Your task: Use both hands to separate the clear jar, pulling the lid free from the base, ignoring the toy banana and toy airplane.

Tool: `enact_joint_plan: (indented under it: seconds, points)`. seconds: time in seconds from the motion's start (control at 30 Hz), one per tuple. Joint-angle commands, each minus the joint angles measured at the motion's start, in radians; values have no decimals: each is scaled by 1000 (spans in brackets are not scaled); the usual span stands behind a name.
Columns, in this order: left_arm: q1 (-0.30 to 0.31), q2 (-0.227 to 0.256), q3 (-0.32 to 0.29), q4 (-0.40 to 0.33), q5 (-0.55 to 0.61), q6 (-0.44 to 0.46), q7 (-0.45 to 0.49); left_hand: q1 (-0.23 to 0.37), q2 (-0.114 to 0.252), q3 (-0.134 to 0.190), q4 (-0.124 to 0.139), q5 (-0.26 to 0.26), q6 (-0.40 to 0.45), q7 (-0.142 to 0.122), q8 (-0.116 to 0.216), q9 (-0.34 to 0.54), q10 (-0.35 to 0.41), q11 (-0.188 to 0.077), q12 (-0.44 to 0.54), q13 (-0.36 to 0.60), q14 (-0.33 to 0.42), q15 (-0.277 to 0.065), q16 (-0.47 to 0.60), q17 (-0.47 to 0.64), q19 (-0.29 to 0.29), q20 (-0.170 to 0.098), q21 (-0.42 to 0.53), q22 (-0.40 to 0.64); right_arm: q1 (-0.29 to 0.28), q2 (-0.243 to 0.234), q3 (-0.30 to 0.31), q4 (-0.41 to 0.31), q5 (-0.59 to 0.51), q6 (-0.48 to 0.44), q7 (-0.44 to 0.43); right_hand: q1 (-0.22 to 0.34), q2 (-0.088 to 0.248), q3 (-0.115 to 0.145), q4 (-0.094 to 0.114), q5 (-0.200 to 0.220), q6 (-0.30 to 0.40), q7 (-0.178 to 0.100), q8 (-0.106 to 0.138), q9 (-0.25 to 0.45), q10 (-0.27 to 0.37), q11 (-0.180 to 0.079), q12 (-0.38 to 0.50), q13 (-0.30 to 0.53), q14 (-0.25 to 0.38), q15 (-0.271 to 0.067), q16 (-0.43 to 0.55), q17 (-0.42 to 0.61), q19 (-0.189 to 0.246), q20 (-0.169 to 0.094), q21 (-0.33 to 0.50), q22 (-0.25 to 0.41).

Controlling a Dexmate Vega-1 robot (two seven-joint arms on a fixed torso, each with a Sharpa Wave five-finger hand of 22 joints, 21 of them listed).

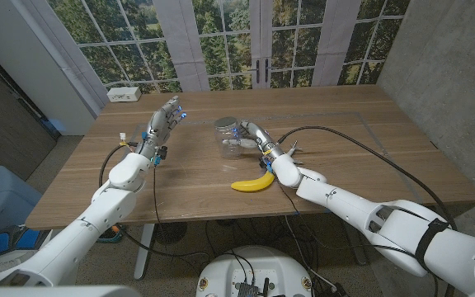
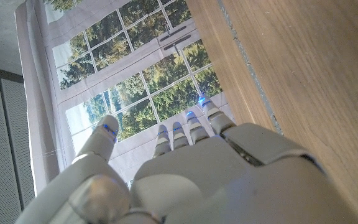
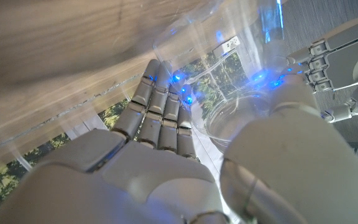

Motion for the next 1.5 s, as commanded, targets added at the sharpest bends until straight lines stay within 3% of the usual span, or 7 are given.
enact_joint_plan:
  seconds: [0.03,0.33,0.7,0.97,1.07,1.27,1.5]
  points:
    - [14,95,8,-110,147,98,83,53,-20,8,-30,-8,27,1,15,6,41,1,15,8,56,-12,15,6,10,24,-1,7,-51,-97,23,-227,-65,-157,11,203,195,97,-7,-4,437,-203,-3,-2,293,-299,79,172,146,-292,-2,68,-1,-8,10,3]
    - [16,196,12,-243,280,248,139,155,-58,17,-34,-9,43,22,24,12,78,7,21,18,146,-57,32,15,98,70,29,16,-74,-140,26,-315,-133,-213,-7,202,191,98,-5,-6,441,-204,-4,-2,293,-298,78,174,148,-293,-8,74,-2,-12,18,4]
    - [-15,269,28,-336,377,377,130,262,-82,25,-36,-7,79,-12,37,15,110,5,27,23,205,-81,41,21,175,40,55,23,-83,-173,22,-378,-213,-248,-28,205,187,101,-6,-6,442,-210,-7,-5,299,-299,75,170,151,-294,-18,81,-4,-17,28,4]
    - [-50,314,48,-372,415,423,69,333,-112,22,-36,-9,80,-72,36,15,107,7,21,26,217,-89,37,22,223,22,70,25,-88,-188,21,-408,-254,-265,-36,207,184,103,-6,-5,447,-213,-7,-6,298,-304,75,175,153,-295,-24,86,-7,-20,35,5]
    - [-64,323,58,-379,416,435,38,352,-137,11,-35,-11,81,-91,36,16,104,1,19,26,221,-89,34,22,228,17,71,26,-92,-191,23,-417,-268,-269,-48,209,183,105,-7,-4,447,-214,-8,-7,300,-304,73,171,154,-296,-26,88,-8,-22,37,5]
    - [-98,331,90,-388,426,455,-19,347,-222,-65,-18,-5,60,-115,27,16,79,3,7,28,196,-69,18,25,210,38,57,24,-96,-197,25,-433,-285,-272,-55,212,181,106,-7,-3,447,-217,-9,-6,298,-307,71,173,153,-297,-31,92,-12,-24,41,5]
    - [-122,322,121,-389,453,450,-43,334,-239,-104,-14,9,44,-119,17,16,72,6,4,28,192,-66,15,26,214,38,55,23,-96,-197,22,-440,-304,-278,-58,210,178,106,-5,-3,447,-219,-9,-4,301,-307,70,173,154,-295,-38,97,-16,-24,47,5]
